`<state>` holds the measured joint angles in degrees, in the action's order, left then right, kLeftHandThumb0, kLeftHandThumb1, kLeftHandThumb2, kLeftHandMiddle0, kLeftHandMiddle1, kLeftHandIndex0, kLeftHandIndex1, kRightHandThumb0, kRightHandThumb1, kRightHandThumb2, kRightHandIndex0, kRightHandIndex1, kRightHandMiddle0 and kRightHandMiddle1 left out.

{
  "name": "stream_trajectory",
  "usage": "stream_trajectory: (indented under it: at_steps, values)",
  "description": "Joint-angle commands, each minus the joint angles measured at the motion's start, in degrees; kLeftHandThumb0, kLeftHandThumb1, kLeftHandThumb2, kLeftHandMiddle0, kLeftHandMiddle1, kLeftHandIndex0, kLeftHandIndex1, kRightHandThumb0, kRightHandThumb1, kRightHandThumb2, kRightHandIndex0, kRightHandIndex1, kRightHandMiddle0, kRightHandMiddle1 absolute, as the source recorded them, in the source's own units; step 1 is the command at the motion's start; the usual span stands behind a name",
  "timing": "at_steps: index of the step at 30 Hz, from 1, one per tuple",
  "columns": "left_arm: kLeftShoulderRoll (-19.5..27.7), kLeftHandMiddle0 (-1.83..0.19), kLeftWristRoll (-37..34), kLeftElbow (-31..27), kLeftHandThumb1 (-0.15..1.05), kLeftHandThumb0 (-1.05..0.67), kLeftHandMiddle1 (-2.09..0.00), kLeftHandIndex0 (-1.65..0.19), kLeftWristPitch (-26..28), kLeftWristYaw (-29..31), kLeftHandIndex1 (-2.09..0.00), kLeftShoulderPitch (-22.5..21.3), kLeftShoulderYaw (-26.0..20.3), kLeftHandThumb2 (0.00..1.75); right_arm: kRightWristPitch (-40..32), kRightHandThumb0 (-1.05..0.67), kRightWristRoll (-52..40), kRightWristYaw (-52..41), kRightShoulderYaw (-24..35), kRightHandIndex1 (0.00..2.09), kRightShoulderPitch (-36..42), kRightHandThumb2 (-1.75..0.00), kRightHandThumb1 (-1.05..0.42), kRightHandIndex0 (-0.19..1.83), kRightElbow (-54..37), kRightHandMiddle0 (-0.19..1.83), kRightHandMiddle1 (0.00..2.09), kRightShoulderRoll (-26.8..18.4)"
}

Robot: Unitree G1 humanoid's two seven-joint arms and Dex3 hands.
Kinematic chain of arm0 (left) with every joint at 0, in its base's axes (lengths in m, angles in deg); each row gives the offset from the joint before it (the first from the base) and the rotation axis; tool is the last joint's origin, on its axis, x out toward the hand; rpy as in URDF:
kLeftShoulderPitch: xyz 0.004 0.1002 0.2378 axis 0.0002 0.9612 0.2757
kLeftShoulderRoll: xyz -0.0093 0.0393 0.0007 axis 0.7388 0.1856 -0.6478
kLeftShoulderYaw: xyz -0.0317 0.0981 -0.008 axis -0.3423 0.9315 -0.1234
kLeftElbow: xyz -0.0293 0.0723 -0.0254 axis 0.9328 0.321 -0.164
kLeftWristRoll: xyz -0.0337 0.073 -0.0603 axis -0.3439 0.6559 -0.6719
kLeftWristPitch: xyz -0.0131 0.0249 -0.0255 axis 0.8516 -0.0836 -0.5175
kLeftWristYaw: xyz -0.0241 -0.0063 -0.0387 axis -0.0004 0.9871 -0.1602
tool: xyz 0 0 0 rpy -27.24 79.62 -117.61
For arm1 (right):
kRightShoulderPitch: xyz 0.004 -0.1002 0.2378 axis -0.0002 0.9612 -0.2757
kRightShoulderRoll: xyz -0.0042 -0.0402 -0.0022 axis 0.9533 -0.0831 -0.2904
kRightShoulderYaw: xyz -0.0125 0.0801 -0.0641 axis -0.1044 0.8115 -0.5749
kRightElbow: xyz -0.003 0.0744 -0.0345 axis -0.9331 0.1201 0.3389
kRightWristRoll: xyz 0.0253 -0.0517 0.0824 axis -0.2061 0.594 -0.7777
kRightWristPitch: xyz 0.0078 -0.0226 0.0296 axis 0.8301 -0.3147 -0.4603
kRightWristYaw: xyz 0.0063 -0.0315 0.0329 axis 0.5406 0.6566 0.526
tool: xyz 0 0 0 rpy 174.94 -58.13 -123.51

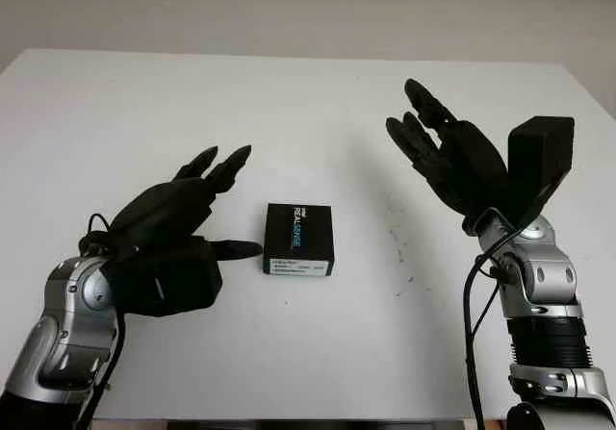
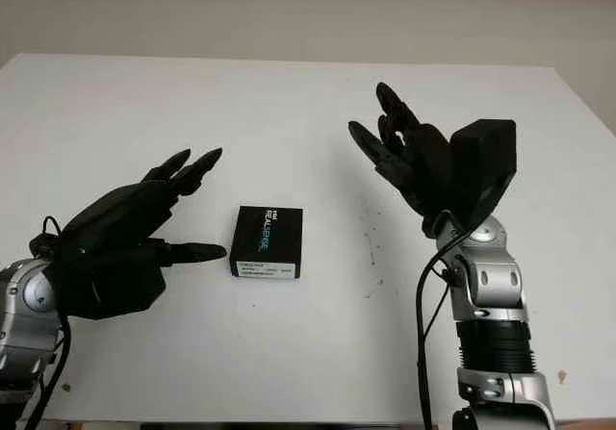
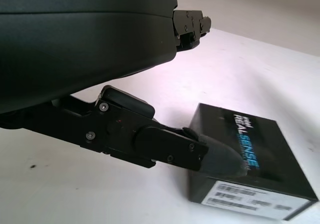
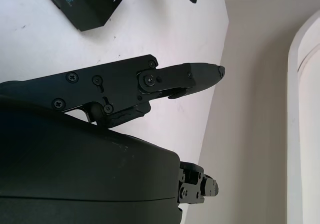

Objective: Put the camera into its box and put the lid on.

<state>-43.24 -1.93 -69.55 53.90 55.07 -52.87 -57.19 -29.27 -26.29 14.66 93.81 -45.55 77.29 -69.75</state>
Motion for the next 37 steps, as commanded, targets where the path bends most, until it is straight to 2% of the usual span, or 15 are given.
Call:
stream_trajectory:
  at_steps: [1,5,8,11,16,19,22,27,31,37]
  values:
    - [1.10,0.10,-1.38,0.77,0.99,-0.84,-0.05,0.18,-0.83,0.19,-0.04,-0.98,-0.17,0.05,-0.05,-0.55,-0.18,0.09,0.47,0.06,-0.34,-0.20,-1.05,-0.14,-1.16,-0.05,0.07,-0.28]
    - [1.56,0.12,-3.11,1.46,1.04,-0.86,-0.05,0.16,-1.25,0.14,-0.05,-1.91,0.13,0.08,0.09,-0.55,0.18,0.25,0.23,0.06,-0.09,-0.20,-1.05,-0.14,-1.49,-0.06,0.07,-0.45]
    - [0.06,0.11,-5.11,0.63,1.05,-0.83,-0.05,0.15,0.35,-0.94,-0.06,-2.10,-0.58,0.26,-0.02,-0.56,-0.13,0.31,0.45,0.06,-0.03,-0.20,-1.05,-0.15,-1.48,-0.06,0.06,-0.26]
    - [-3.47,0.15,-9.50,1.20,1.05,-0.78,-0.04,0.17,1.64,-4.27,-0.05,-2.47,-2.60,0.42,0.20,-0.55,-0.23,1.07,0.58,0.05,0.16,-0.21,-1.05,-0.15,-1.50,-0.06,0.06,0.31]
    - [-10.64,0.16,-19.35,6.67,1.05,-0.78,-0.05,0.17,1.52,-11.88,-0.05,-5.21,-7.53,0.49,4.43,-0.55,0.70,3.00,0.05,0.05,1.11,-0.37,-1.05,-0.16,-1.18,-0.09,0.04,2.48]
    - [-12.84,0.19,-24.40,9.34,1.05,-0.76,-0.01,0.19,1.38,-14.06,0.00,-7.35,-9.75,0.59,6.58,-0.60,1.81,3.98,-1.10,0.03,1.83,-0.48,-1.05,-0.18,-1.83,-0.16,0.02,3.72]
    - [-15.96,0.19,-28.51,11.70,1.05,-0.76,0.00,0.19,1.12,-17.67,0.00,-8.59,-11.92,0.59,8.07,-0.64,2.83,3.95,-2.35,0.00,2.37,-0.58,-1.05,-0.19,-1.95,-0.19,0.00,4.55]
    - [-20.52,0.19,-33.91,16.50,1.05,-0.79,0.00,0.19,-3.29,-21.49,0.00,-8.06,-14.10,0.57,9.04,-0.62,2.85,4.23,-3.27,0.00,3.47,-0.66,-1.05,-0.19,-1.68,-0.19,0.00,6.45]
    - [-21.38,0.19,-35.64,19.66,1.05,-0.78,0.00,0.19,-7.01,-21.04,0.00,-6.57,-14.18,0.59,10.30,-0.62,3.25,4.26,-3.78,0.00,4.18,-0.68,-1.05,-0.19,-0.81,-0.19,0.00,7.32]
    - [-22.61,0.19,-36.50,18.67,1.05,-0.79,0.00,0.19,-8.74,-20.81,0.00,-2.89,-13.33,0.61,10.78,-0.63,3.79,3.54,-4.52,0.00,5.71,-0.62,-1.05,-0.19,-1.71,-0.19,0.00,7.23]
